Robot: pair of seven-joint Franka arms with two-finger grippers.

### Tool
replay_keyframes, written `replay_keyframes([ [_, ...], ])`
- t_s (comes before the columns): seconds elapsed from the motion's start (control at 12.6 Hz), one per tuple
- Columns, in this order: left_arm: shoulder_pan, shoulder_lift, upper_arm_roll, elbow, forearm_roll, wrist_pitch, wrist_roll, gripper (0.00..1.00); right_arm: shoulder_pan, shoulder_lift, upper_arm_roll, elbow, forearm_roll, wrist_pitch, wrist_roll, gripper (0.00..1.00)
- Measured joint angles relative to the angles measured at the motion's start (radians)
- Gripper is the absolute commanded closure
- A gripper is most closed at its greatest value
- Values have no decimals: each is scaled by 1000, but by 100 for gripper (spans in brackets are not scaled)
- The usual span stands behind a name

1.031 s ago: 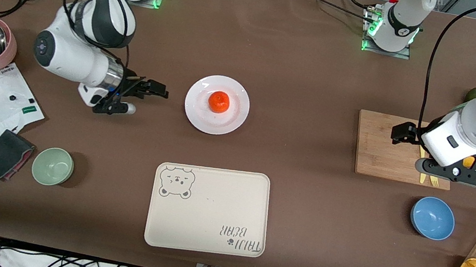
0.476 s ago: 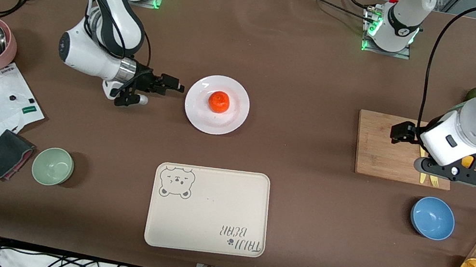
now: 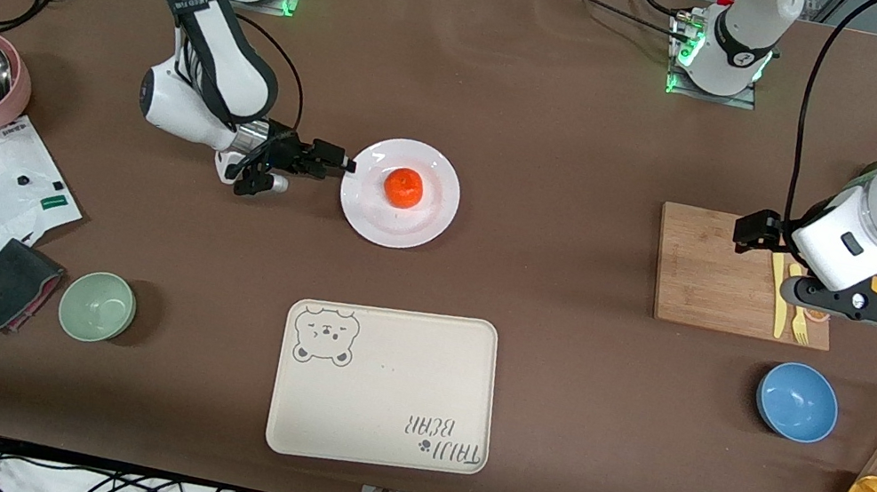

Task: Place orange and plate with both arms
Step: 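Grip the white plate rim with the right gripper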

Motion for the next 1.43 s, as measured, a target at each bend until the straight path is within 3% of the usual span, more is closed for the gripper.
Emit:
replay_keyframes([
  [0.24,-15,-20,35,1,-48,0,0,0,3,32,35,0,91,33,-47,2],
  [0.48,-82,-95,205,-19,-112,-2,5,0,12,37,42,0,121,36,-62,23],
  [0.56,-85,-124,228,-45,-125,-2,10,0,12,38,42,0,128,36,-75,29],
  [0.87,-101,-155,231,-101,-126,-2,4,0,12,69,42,0,213,36,-201,69],
  [1.11,-105,-155,232,-104,-126,-2,-3,0,12,83,42,0,230,37,-239,93],
  [1.19,-104,-155,233,-104,-126,-1,-4,0,12,83,42,0,231,37,-239,99],
  [1.43,-104,-154,234,-104,-126,-1,-23,0,12,82,43,4,239,34,-239,100],
])
